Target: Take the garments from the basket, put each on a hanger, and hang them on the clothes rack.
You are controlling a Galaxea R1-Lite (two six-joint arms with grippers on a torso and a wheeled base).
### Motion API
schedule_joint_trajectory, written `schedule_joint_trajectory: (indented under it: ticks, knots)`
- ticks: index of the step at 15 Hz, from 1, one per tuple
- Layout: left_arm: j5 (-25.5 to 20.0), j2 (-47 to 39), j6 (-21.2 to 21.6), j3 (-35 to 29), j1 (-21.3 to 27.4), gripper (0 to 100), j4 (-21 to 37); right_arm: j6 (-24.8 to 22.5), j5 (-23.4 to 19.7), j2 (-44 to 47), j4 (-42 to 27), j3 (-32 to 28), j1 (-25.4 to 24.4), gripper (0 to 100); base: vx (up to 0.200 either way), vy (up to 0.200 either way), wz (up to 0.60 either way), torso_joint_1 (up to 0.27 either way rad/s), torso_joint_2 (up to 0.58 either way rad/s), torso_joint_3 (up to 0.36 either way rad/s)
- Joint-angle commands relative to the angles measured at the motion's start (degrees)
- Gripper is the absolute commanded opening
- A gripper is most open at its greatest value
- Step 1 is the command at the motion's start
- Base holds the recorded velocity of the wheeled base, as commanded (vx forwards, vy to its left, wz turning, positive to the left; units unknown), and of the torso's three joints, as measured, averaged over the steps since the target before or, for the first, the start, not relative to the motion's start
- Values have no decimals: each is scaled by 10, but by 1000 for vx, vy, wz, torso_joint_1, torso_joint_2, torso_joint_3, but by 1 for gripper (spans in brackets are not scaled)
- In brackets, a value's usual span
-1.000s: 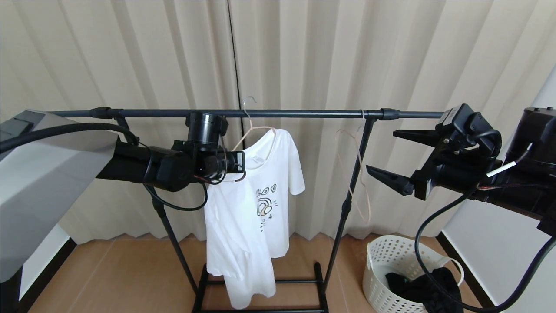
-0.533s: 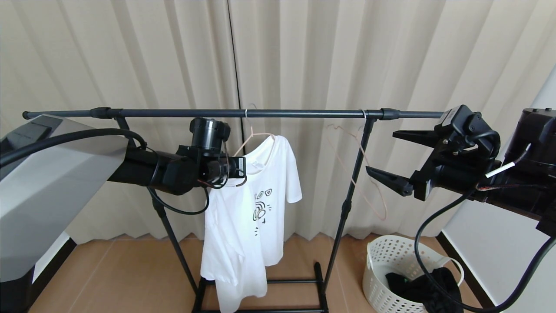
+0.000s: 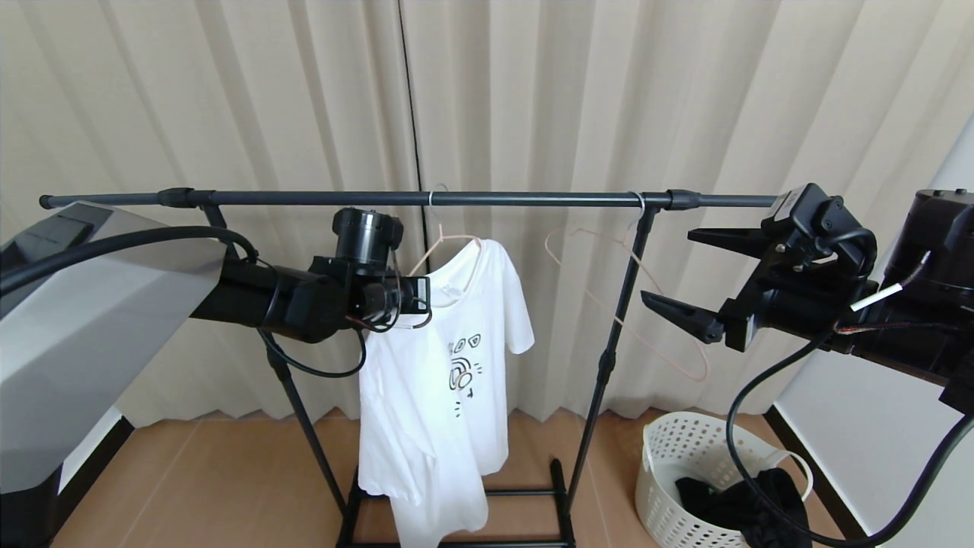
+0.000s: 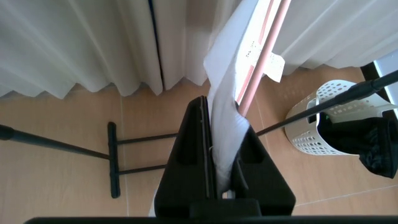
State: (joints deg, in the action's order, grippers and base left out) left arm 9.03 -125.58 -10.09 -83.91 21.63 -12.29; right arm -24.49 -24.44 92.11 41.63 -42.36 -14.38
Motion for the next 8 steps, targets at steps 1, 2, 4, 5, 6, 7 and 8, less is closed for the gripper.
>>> schedule_joint_trajectory:
  ticks: [1,2,4,5,6,7,8]
  knots:
    - [0,2,0,0,0,0,0,0,0,1,0,0,0,100,0,0,0,0,0,0]
    - [0,5,2,3,0,100,1,0,0,1,0,0,0,100,0,0,0,0,0,0]
    - [-1,24,1,17,0,100,2,0,-1,2,1,0,0,100,0,0,0,0,0,0]
    - [-2,39,1,27,0,100,2,0,-1,0,2,-1,0,100,0,0,0,0,0,0]
    - [-2,61,1,45,2,100,2,1,-2,-4,4,-1,0,100,0,0,0,0,0,0]
    - [-3,123,2,88,3,100,2,8,-2,-28,5,2,0,100,0,0,0,0,0,0]
    - [-3,169,2,126,3,100,3,23,-1,-61,-1,8,0,100,0,0,0,0,0,0]
